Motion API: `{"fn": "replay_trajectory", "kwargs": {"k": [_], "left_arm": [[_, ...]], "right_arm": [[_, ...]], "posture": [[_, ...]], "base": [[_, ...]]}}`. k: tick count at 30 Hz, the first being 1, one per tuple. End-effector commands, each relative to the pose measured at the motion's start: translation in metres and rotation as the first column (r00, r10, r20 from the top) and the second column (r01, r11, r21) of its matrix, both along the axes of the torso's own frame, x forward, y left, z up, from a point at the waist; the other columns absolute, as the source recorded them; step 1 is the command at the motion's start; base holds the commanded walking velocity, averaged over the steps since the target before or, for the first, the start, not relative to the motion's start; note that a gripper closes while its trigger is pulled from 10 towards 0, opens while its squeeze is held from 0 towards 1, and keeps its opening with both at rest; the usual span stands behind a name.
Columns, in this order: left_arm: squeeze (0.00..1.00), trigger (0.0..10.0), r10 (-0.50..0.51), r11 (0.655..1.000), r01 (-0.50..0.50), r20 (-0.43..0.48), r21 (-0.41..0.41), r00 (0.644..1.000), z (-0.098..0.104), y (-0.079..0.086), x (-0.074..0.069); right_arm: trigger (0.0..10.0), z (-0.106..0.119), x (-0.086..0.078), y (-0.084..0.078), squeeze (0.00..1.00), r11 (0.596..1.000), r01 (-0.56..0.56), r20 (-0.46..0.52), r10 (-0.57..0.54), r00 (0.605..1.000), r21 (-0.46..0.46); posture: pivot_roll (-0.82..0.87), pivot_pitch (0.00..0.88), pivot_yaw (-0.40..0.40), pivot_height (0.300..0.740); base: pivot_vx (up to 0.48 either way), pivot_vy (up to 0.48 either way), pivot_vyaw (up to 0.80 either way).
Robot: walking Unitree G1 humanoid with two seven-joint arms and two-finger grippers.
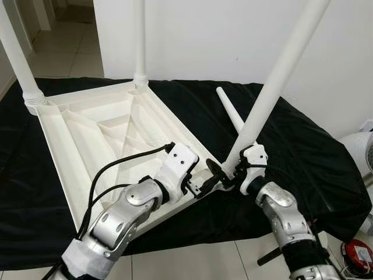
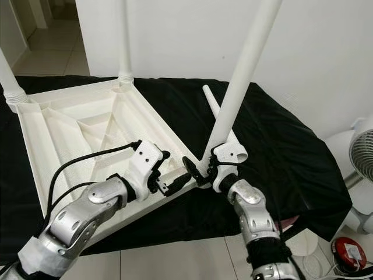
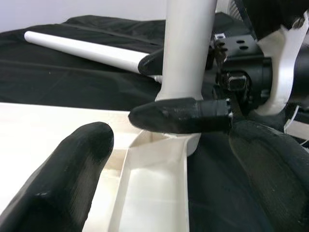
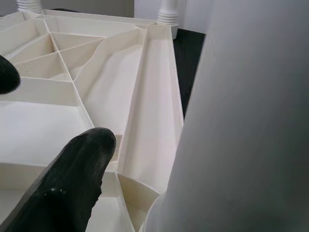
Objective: Building children table
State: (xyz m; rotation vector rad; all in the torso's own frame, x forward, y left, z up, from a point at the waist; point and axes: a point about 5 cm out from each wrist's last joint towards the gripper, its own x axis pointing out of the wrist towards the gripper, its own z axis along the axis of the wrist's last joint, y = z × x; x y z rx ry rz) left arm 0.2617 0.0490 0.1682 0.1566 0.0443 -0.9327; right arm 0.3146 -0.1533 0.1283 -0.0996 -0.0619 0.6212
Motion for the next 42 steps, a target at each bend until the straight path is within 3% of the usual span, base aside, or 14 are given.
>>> {"fn": "replay_trajectory", "kwargs": {"k": [1,2,3,4,5,6,19,20,24,26,30,31,38,42], "left_arm": [[0.0,10.0,-0.096,0.995,0.097,-0.013,0.006,0.995,0.001,-0.004,-0.006],[0.0,10.0,-0.096,0.995,0.097,-0.013,0.006,0.995,0.001,-0.004,-0.006],[0.0,10.0,-0.096,0.995,0.096,-0.013,0.007,0.995,0.002,-0.002,-0.006],[0.0,10.0,-0.096,0.995,0.096,-0.013,0.007,0.995,0.002,-0.002,-0.006],[0.0,10.0,-0.097,0.995,0.097,-0.012,0.009,0.995,0.002,-0.001,-0.006],[0.0,10.0,-0.098,0.995,0.099,-0.012,0.012,0.995,0.002,0.0,-0.007],[0.0,10.0,-0.104,0.995,0.104,-0.013,0.009,0.995,0.004,0.0,-0.007],[0.0,10.0,-0.105,0.994,0.105,-0.013,0.007,0.994,0.004,-0.001,-0.007],[0.0,10.0,-0.107,0.994,0.107,-0.014,0.005,0.994,0.005,-0.001,-0.007],[0.0,10.0,-0.108,0.994,0.108,-0.014,0.001,0.994,0.005,-0.002,-0.006],[0.0,10.0,-0.107,0.994,0.107,-0.012,-0.001,0.994,0.006,-0.002,-0.006],[0.0,10.0,-0.108,0.994,0.108,-0.007,-0.007,0.994,0.007,-0.004,-0.006],[0.0,10.0,-0.111,0.994,0.111,-0.005,-0.011,0.994,0.008,-0.006,-0.005],[0.0,10.0,-0.113,0.994,0.113,-0.006,-0.012,0.994,0.008,-0.006,-0.005]], "right_arm": [[6.2,-0.004,0.001,0.0,0.0,0.999,-0.036,-0.018,0.036,0.999,-0.014],[6.2,-0.004,0.001,0.0,0.0,0.999,-0.036,-0.018,0.036,0.999,-0.014],[4.2,-0.005,0.002,-0.001,0.0,0.999,-0.045,-0.023,0.045,0.999,-0.02],[4.2,-0.005,0.002,-0.001,0.0,0.999,-0.045,-0.023,0.045,0.999,-0.02],[1.5,-0.007,0.003,-0.002,0.0,0.998,-0.054,-0.026,0.054,0.998,-0.024],[0.0,-0.009,0.003,-0.003,0.0,0.998,-0.062,-0.028,0.062,0.998,-0.026],[0.0,-0.018,0.002,-0.007,0.0,1.0,-0.023,-0.061,0.024,0.998,0.017],[10.0,-0.019,0.002,-0.005,0.0,0.999,0.009,-0.069,-0.007,0.998,0.038],[10.0,-0.02,0.003,-0.004,0.0,0.998,0.042,-0.075,-0.038,0.996,0.05],[10.0,-0.025,0.006,-0.004,0.0,0.988,0.154,-0.106,-0.152,0.983,0.01],[10.0,-0.025,0.009,-0.003,0.0,0.977,0.214,-0.121,-0.211,0.97,0.017],[10.0,-0.024,0.013,-0.001,0.0,0.933,0.354,-0.152,-0.343,0.927,0.06],[10.0,-0.022,0.014,0.003,0.0,0.885,0.46,-0.169,-0.443,0.88,0.077],[10.0,-0.024,0.006,0.02,0.0,0.837,0.542,-0.179,-0.523,0.834,0.078]], "posture": [[-0.01,0.0,-0.102,0.74],[-0.01,0.0,-0.102,0.74],[-0.01,0.0,-0.102,0.74],[-0.01,0.0,-0.102,0.74],[-0.01,0.0,-0.102,0.74],[-0.01,0.0,-0.102,0.74],[-0.01,0.0,-0.098,0.74],[-0.01,0.0,-0.098,0.74],[-0.01,0.0,-0.098,0.74],[-0.01,0.0,-0.098,0.74],[-0.01,0.0,-0.098,0.74],[-0.02,0.0,-0.098,0.74],[-0.02,0.0,-0.097,0.74],[-0.02,0.0,-0.096,0.74]], "base": [[0.0,0.0,0.0],[0.0,0.0,0.0],[0.0,0.0,0.0],[0.0,0.0,0.0],[0.0,0.0,0.0],[0.0,0.0,0.0],[0.0,0.0,0.0],[0.0,0.0,0.0],[0.0,0.0,0.0],[0.0,0.0,0.0],[0.0,0.0,0.0],[0.0,0.0,0.0],[0.0,0.0,0.0],[0.0,0.0,0.0]]}}
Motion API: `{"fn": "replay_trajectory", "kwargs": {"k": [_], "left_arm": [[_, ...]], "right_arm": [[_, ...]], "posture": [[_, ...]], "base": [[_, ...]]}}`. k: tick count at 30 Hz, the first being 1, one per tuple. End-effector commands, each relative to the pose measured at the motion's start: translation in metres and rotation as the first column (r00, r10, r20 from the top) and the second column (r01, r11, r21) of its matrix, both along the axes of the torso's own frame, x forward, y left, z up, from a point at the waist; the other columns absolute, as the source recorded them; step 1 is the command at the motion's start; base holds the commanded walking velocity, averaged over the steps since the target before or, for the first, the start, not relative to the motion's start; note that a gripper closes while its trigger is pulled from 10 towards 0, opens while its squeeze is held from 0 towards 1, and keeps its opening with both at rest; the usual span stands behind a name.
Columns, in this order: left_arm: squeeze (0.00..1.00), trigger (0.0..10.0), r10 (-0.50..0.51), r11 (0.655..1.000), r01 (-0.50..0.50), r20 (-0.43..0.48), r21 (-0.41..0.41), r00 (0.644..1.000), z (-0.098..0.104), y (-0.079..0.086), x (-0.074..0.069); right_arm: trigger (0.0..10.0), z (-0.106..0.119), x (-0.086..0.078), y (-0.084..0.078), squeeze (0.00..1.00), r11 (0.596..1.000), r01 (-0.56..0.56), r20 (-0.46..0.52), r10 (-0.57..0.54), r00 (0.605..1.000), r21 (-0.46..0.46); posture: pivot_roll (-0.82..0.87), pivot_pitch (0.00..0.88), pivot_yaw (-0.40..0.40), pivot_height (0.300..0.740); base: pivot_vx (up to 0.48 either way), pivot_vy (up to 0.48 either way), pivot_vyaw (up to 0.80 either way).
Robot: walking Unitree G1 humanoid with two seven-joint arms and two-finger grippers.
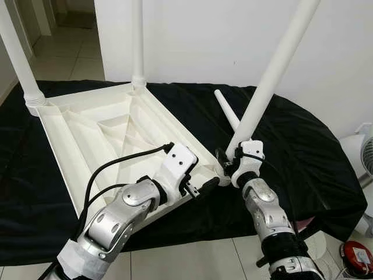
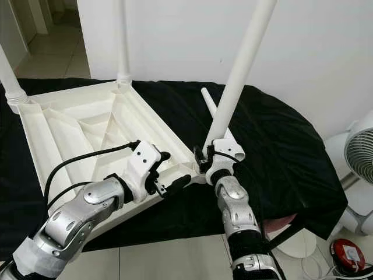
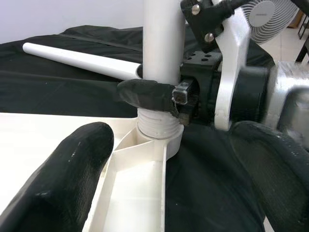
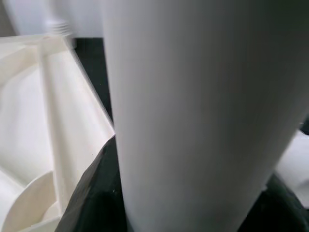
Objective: Building children table
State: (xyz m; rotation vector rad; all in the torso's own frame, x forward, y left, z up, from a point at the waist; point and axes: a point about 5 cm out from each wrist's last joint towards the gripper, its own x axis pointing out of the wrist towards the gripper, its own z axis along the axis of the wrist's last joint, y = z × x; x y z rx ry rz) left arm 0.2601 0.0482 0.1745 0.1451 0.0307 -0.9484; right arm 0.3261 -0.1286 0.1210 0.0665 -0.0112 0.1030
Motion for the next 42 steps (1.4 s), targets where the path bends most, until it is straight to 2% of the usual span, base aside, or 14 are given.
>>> {"fn": "replay_trajectory", "kwargs": {"k": [1,3,5,11,12,13,14,24,33,34,36,37,40,42], "left_arm": [[0.0,10.0,-0.098,0.995,0.098,-0.011,0.003,0.995,0.002,-0.005,-0.003],[0.0,10.0,-0.098,0.995,0.098,-0.011,0.003,0.995,0.002,-0.005,-0.003],[0.0,10.0,-0.094,0.996,0.094,-0.013,-0.002,0.995,0.002,-0.006,-0.003],[0.0,10.0,-0.087,0.996,0.087,-0.015,-0.005,0.996,0.001,-0.005,-0.003],[0.0,10.0,-0.086,0.996,0.086,-0.015,-0.004,0.996,0.001,-0.005,-0.003],[0.0,10.0,-0.086,0.996,0.086,-0.015,-0.004,0.996,0.001,-0.005,-0.003],[0.0,10.0,-0.085,0.996,0.085,-0.015,-0.003,0.996,0.001,-0.004,-0.003],[0.0,10.0,-0.083,0.997,0.083,-0.015,-0.006,0.996,0.001,-0.005,-0.003],[0.0,10.0,-0.081,0.997,0.081,-0.015,-0.002,0.997,0.001,-0.004,-0.003],[0.0,10.0,-0.082,0.997,0.082,-0.014,-0.002,0.997,0.001,-0.004,-0.003],[0.0,10.0,-0.082,0.997,0.082,-0.014,-0.002,0.997,0.001,-0.004,-0.003],[0.0,10.0,-0.084,0.996,0.084,-0.013,-0.001,0.996,0.001,-0.004,-0.003],[0.0,10.0,-0.084,0.996,0.084,-0.013,-0.001,0.996,0.001,-0.004,-0.003],[0.0,10.0,-0.085,0.996,0.085,-0.013,-0.001,0.996,0.001,-0.004,-0.003]], "right_arm": [[10.0,-0.018,-0.01,0.003,0.0,0.996,0.088,-0.09,-0.089,0.992,-0.017],[10.0,-0.018,-0.01,0.003,0.0,0.996,0.088,-0.09,-0.089,0.992,-0.017],[10.0,-0.014,-0.018,0.022,0.0,0.995,0.104,-0.075,-0.104,0.992,0.005],[10.0,-0.009,-0.016,0.018,0.0,0.994,0.102,-0.062,-0.099,0.993,0.046],[10.0,-0.008,-0.016,0.018,0.16,0.994,0.104,-0.059,-0.101,0.993,0.047],[10.0,-0.008,-0.016,0.018,0.16,0.994,0.104,-0.059,-0.101,0.993,0.047],[10.0,-0.008,-0.016,0.018,1.0,0.993,0.104,-0.058,-0.101,0.993,0.048],[10.0,-0.002,-0.021,0.022,1.0,0.994,0.068,-0.035,-0.065,0.997,0.082],[10.0,0.006,-0.016,0.005,1.0,0.999,-0.026,0.014,0.026,1.0,0.041],[10.0,0.005,-0.016,0.002,0.62,0.997,-0.081,0.003,0.081,0.997,0.012],[10.0,0.005,-0.016,0.002,0.62,0.997,-0.081,0.003,0.081,0.997,0.012],[10.0,0.005,-0.015,0.0,0.0,0.991,-0.135,0.006,0.135,0.991,-0.01],[10.0,0.005,-0.015,0.0,0.0,0.991,-0.135,0.006,0.135,0.991,-0.01],[10.0,0.005,-0.016,-0.001,0.0,0.983,-0.18,0.005,0.18,0.984,-0.027]], "posture": [[-0.02,0.0,-0.096,0.74],[-0.02,0.0,-0.096,0.74],[-0.02,0.0,-0.1,0.74],[-0.02,0.0,-0.1,0.74],[-0.02,0.0,-0.102,0.74],[-0.02,0.0,-0.102,0.74],[-0.02,0.0,-0.102,0.74],[-0.01,0.0,-0.109,0.74],[-0.01,0.0,-0.112,0.74],[-0.01,0.0,-0.111,0.74],[-0.01,0.0,-0.111,0.74],[-0.01,0.0,-0.111,0.74],[-0.01,0.0,-0.111,0.74],[-0.01,0.0,-0.111,0.74]], "base": [[0.0,0.0,0.0],[0.0,0.0,0.0],[0.0,0.0,0.0],[0.0,0.0,0.0],[0.0,0.0,0.0],[0.0,0.0,0.0],[0.0,0.0,0.0],[0.0,0.0,0.0],[0.0,0.0,0.0],[0.0,0.0,0.0],[0.0,0.0,0.0],[0.0,0.0,0.0],[0.0,0.0,0.0],[0.0,0.0,0.0]]}}
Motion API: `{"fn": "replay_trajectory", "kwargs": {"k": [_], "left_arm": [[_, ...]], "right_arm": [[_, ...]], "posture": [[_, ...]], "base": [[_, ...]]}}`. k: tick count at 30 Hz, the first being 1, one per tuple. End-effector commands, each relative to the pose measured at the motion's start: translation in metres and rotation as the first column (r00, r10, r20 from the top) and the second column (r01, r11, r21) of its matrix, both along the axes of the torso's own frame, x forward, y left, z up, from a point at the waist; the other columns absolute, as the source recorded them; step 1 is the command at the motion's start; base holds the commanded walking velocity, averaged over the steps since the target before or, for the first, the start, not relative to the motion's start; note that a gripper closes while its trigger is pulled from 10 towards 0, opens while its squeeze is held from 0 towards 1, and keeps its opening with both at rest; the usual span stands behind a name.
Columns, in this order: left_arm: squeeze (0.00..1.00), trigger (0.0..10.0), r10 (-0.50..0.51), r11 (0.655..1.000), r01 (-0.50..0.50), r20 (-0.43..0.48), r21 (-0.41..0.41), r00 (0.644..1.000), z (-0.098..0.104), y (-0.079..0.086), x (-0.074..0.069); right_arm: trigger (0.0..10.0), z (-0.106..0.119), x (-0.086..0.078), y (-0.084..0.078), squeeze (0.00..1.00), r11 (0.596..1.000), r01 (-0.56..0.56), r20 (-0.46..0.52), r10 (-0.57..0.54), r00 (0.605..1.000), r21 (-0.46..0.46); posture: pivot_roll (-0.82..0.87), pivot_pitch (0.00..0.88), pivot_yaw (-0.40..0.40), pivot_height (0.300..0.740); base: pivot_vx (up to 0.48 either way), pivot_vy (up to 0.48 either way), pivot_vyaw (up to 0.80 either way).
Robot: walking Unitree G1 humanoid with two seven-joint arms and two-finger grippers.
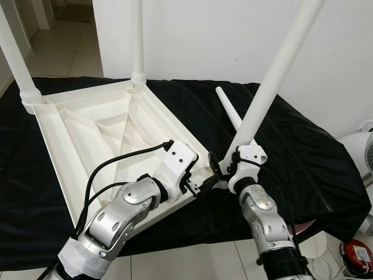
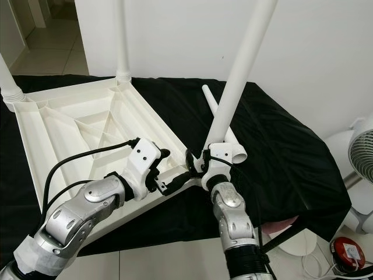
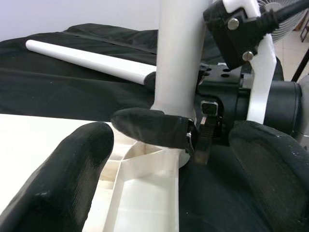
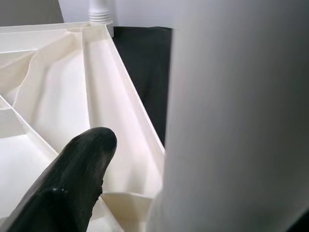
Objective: Building children table
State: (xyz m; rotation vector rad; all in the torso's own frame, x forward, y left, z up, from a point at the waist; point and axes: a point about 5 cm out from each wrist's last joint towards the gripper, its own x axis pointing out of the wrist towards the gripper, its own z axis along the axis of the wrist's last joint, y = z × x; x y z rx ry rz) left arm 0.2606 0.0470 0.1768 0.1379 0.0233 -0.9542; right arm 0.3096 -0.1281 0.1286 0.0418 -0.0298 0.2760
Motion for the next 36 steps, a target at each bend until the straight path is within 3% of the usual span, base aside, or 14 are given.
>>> {"fn": "replay_trajectory", "kwargs": {"k": [1,4,6,8,12,22,23,24,25,26,27,36], "left_arm": [[0.0,10.0,-0.08,0.997,0.08,-0.015,0.011,0.997,-0.001,-0.003,-0.003],[0.0,10.0,-0.08,0.997,0.08,-0.015,0.011,0.997,-0.001,-0.003,-0.003],[0.0,10.0,-0.082,0.997,0.082,-0.011,0.014,0.997,0.0,-0.002,-0.003],[0.0,10.0,-0.082,0.997,0.082,-0.011,0.014,0.997,0.0,-0.002,-0.003],[0.0,10.0,-0.084,0.996,0.085,-0.007,0.016,0.996,0.001,-0.002,-0.002],[0.0,10.0,-0.083,0.996,0.083,-0.003,0.02,0.997,0.003,0.0,-0.001],[0.0,10.0,-0.083,0.996,0.083,-0.003,0.021,0.997,0.003,0.0,-0.001],[0.0,10.0,-0.084,0.996,0.084,-0.003,0.022,0.996,0.003,0.0,-0.001],[0.0,10.0,-0.084,0.996,0.084,-0.003,0.022,0.996,0.003,0.0,-0.001],[0.0,10.0,-0.084,0.996,0.084,-0.003,0.021,0.996,0.004,0.0,-0.001],[0.0,10.0,-0.083,0.996,0.083,-0.003,0.022,0.997,0.004,0.0,-0.001],[0.0,10.0,-0.078,0.997,0.078,-0.004,0.021,0.997,0.005,0.001,0.0]], "right_arm": [[10.0,-0.001,0.0,-0.004,0.0,0.995,-0.095,0.002,0.095,0.995,-0.037],[10.0,-0.001,0.0,-0.004,0.0,0.995,-0.095,0.002,0.095,0.995,-0.037],[10.0,0.0,0.0,-0.014,0.0,0.961,-0.259,0.009,0.261,0.965,-0.093],[10.0,0.0,0.0,-0.014,0.0,0.961,-0.259,0.009,0.261,0.965,-0.093],[10.0,-0.001,0.005,-0.026,0.0,0.915,-0.379,-0.017,0.381,0.925,-0.139],[10.0,-0.008,0.02,-0.035,0.0,0.876,-0.442,-0.084,0.434,0.897,-0.194],[8.4,-0.009,0.022,-0.035,0.0,0.872,-0.448,-0.09,0.439,0.894,-0.2],[4.2,-0.01,0.024,-0.035,0.0,0.867,-0.454,-0.099,0.444,0.891,-0.205],[4.2,-0.01,0.024,-0.035,0.0,0.867,-0.454,-0.099,0.444,0.891,-0.205],[2.7,-0.012,0.025,-0.036,0.0,0.862,-0.464,-0.107,0.451,0.886,-0.206],[0.0,-0.013,0.026,-0.036,0.0,0.859,-0.469,-0.114,0.455,0.883,-0.208],[0.0,-0.022,0.025,-0.039,0.0,0.845,-0.498,-0.139,0.479,0.867,-0.197]], "posture": [[-0.01,0.0,-0.107,0.74],[-0.01,0.0,-0.107,0.74],[0.0,0.0,-0.104,0.74],[0.0,0.0,-0.104,0.74],[0.0,0.0,-0.102,0.74],[0.01,0.0,-0.094,0.74],[0.01,0.0,-0.089,0.74],[0.01,0.0,-0.088,0.74],[0.01,0.0,-0.088,0.74],[0.01,0.0,-0.088,0.74],[0.01,0.0,-0.088,0.74],[0.02,0.0,-0.088,0.74]], "base": [[0.0,0.0,0.0],[0.0,0.0,0.0],[0.0,0.0,0.0],[0.0,0.0,0.0],[0.0,0.0,0.0],[0.0,0.0,0.0],[0.0,0.0,0.0],[0.0,0.0,0.0],[0.0,0.0,0.0],[0.0,0.0,0.0],[0.0,0.0,0.0],[0.0,0.0,0.0]]}}
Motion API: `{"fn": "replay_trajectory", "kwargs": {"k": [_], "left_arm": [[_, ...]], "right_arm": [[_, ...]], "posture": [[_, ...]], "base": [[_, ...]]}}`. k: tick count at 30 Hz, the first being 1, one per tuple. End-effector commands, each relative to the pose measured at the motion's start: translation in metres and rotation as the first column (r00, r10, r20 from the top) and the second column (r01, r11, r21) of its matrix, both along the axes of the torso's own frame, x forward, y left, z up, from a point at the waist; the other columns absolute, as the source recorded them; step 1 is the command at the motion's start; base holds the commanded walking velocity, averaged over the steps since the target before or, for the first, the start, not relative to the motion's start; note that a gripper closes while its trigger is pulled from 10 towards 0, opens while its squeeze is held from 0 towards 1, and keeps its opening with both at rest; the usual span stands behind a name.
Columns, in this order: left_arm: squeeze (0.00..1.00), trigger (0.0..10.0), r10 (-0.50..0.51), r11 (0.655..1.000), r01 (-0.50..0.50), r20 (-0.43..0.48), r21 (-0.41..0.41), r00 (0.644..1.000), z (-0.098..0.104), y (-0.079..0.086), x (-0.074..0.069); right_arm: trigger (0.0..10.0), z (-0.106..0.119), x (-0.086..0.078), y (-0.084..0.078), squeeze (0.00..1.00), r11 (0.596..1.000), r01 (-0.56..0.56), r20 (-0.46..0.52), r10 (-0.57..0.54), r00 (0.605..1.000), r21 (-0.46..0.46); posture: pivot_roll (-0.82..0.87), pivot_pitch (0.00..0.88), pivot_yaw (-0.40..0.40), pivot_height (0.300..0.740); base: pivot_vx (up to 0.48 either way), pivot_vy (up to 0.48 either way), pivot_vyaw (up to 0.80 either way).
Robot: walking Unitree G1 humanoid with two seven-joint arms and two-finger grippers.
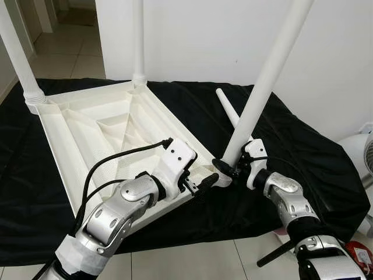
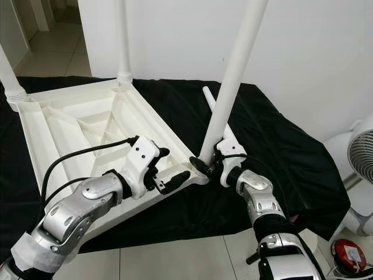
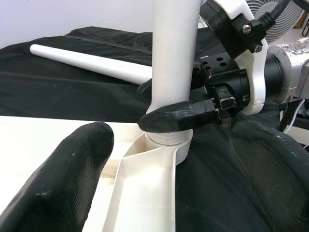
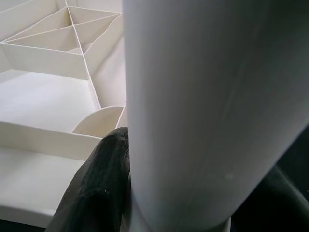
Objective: Building children table
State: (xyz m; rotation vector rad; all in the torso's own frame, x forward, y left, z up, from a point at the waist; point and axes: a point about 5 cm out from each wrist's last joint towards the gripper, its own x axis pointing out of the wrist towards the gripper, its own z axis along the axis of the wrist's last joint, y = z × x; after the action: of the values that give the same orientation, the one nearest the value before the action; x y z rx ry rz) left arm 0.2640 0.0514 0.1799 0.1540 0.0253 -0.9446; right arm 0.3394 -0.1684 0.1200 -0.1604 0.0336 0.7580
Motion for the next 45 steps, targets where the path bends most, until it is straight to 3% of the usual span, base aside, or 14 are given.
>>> {"fn": "replay_trajectory", "kwargs": {"k": [1,4,5,6,15,20,25,27,32,33,34,35,40,45], "left_arm": [[0.0,10.0,-0.086,0.996,0.086,-0.011,0.006,0.996,0.002,-0.003,-0.004],[0.0,10.0,-0.085,0.996,0.085,-0.011,0.005,0.996,0.002,-0.003,-0.004],[0.0,10.0,-0.084,0.996,0.084,-0.012,0.004,0.996,0.002,-0.003,-0.004],[0.0,10.0,-0.083,0.997,0.083,-0.013,0.004,0.996,0.002,-0.003,-0.004],[0.0,10.0,-0.081,0.997,0.081,-0.016,0.003,0.997,0.0,-0.003,-0.004],[0.0,10.0,-0.086,0.996,0.085,-0.021,-0.005,0.996,-0.001,-0.005,-0.003],[0.0,10.0,-0.086,0.996,0.086,-0.022,-0.006,0.996,-0.001,-0.005,-0.004],[0.0,10.0,-0.087,0.996,0.087,-0.025,-0.008,0.996,-0.002,-0.006,-0.005],[0.0,10.0,-0.087,0.996,0.087,-0.026,-0.009,0.996,-0.002,-0.006,-0.005],[0.0,10.0,-0.087,0.996,0.087,-0.026,-0.009,0.996,-0.002,-0.006,-0.005],[0.0,10.0,-0.087,0.996,0.087,-0.026,-0.009,0.996,-0.002,-0.006,-0.005],[0.0,10.0,-0.085,0.996,0.085,-0.026,-0.009,0.996,-0.002,-0.005,-0.005],[0.0,10.0,-0.079,0.997,0.079,-0.022,-0.008,0.997,-0.001,-0.004,-0.004],[0.0,10.0,-0.08,0.997,0.08,-0.022,-0.008,0.997,-0.002,-0.004,-0.005]], "right_arm": [[0.0,-0.015,-0.006,0.0,0.0,0.999,-0.029,-0.063,0.027,0.998,-0.032],[0.0,-0.019,-0.008,0.0,0.0,1.0,-0.026,-0.074,0.024,0.997,-0.016],[3.3,-0.021,-0.01,0.0,0.0,1.0,-0.009,-0.074,0.009,0.997,-0.003],[10.0,-0.021,-0.011,0.0,0.0,1.0,0.002,-0.075,-0.002,0.997,0.006],[10.0,-0.016,-0.011,0.004,0.0,0.985,0.152,-0.028,-0.15,0.988,0.084],[10.0,-0.009,-0.013,0.018,0.0,0.928,0.345,-0.036,-0.343,0.938,0.138],[10.0,-0.008,-0.014,0.022,0.0,0.915,0.374,-0.045,-0.371,0.927,0.152],[10.0,-0.006,-0.021,0.029,0.0,0.83,0.521,-0.099,-0.512,0.853,0.201],[10.0,-0.005,-0.025,0.032,0.0,0.789,0.578,-0.114,-0.567,0.816,0.207],[10.0,-0.005,-0.03,0.036,0.0,0.753,0.624,-0.127,-0.611,0.781,0.209],[10.0,-0.005,-0.03,0.036,0.0,0.753,0.624,-0.127,-0.611,0.781,0.209],[10.0,-0.005,-0.035,0.039,0.0,0.711,0.67,-0.138,-0.657,0.741,0.213],[10.0,-0.001,-0.044,0.049,0.0,0.671,0.711,-0.155,-0.695,0.702,0.213],[10.0,0.002,-0.044,0.048,0.0,0.665,0.715,-0.149,-0.701,0.697,0.215]], "posture": [[0.02,0.0,-0.088,0.74],[0.01,0.0,-0.09,0.74],[0.0,0.0,-0.091,0.74],[0.0,0.0,-0.091,0.74],[-0.01,0.0,-0.092,0.74],[-0.03,0.0,-0.093,0.74],[-0.03,0.0,-0.094,0.74],[-0.03,0.0,-0.101,0.74],[-0.03,0.0,-0.104,0.74],[-0.03,0.0,-0.106,0.74],[-0.03,0.0,-0.106,0.74],[-0.03,0.0,-0.111,0.74],[-0.02,0.0,-0.114,0.74],[-0.01,0.0,-0.115,0.74]], "base": [[0.0,0.0,0.0],[0.0,0.0,0.0],[0.0,0.0,0.0],[0.0,0.0,0.0],[0.0,0.0,0.0],[0.0,0.0,0.0],[0.0,0.0,0.0],[0.0,0.0,0.0],[0.0,0.0,0.0],[0.0,0.0,0.0],[0.0,0.0,0.0],[0.0,0.0,0.0],[0.0,0.0,0.0],[0.0,0.0,0.0]]}}
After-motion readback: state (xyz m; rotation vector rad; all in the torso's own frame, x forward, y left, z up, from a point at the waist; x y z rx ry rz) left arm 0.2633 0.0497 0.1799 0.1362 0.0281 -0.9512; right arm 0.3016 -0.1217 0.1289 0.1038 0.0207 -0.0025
